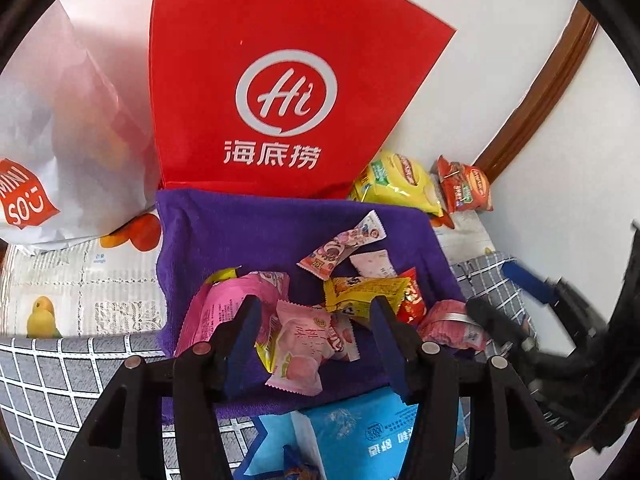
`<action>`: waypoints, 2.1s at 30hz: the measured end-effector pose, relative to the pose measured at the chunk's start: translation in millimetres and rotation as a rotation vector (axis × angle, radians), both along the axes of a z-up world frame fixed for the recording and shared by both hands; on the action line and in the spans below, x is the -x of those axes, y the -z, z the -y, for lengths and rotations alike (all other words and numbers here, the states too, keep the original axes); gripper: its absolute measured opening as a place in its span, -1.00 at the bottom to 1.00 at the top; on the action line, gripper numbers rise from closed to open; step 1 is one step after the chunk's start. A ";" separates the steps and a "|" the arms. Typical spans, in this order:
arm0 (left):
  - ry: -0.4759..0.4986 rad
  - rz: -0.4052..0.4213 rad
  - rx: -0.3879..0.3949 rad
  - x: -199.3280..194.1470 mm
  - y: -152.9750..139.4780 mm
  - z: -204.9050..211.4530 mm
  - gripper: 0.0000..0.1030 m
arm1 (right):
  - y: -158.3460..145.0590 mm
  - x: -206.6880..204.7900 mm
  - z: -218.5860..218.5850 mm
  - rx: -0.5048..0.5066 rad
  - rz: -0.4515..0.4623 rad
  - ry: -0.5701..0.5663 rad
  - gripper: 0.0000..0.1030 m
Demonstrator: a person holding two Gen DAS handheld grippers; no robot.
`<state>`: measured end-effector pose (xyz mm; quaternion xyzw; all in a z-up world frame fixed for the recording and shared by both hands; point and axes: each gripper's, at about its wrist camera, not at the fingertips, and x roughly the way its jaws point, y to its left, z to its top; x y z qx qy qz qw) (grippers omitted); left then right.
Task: Organize snacks
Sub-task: 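Withdraw both open tools back toward the snacks on the bed cover, then grasp the green chip packet with the right tool while the left tool grasps the blue packet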
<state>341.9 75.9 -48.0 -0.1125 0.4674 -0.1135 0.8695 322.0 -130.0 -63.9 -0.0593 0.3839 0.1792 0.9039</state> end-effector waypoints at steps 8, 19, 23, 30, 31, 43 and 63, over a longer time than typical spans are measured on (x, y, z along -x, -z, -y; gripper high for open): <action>0.017 0.058 0.010 18.7 -20.6 7.8 0.04 | 12.2 42.9 30.7 -0.023 -0.066 0.065 0.37; 0.064 0.131 0.023 65.5 -55.8 25.5 0.08 | 18.1 128.5 38.0 -0.058 -0.067 0.042 0.37; 0.027 0.118 -0.029 87.9 -46.6 9.3 0.08 | 35.9 153.0 19.9 -0.129 -0.106 -0.051 0.37; -0.062 0.056 -0.058 123.1 -15.4 -34.8 0.08 | 63.0 183.4 -22.4 -0.129 -0.129 -0.207 0.37; -0.076 0.046 -0.060 127.0 -11.0 -40.3 0.08 | 66.3 186.5 -27.7 -0.132 -0.125 -0.228 0.37; -0.102 -0.008 -0.089 157.5 24.3 -51.7 0.08 | 119.2 183.0 -58.5 0.013 -0.097 -0.210 0.18; 0.004 -0.047 -0.081 133.8 85.5 -2.7 0.08 | 92.2 194.7 20.9 -0.123 -0.073 -0.053 0.17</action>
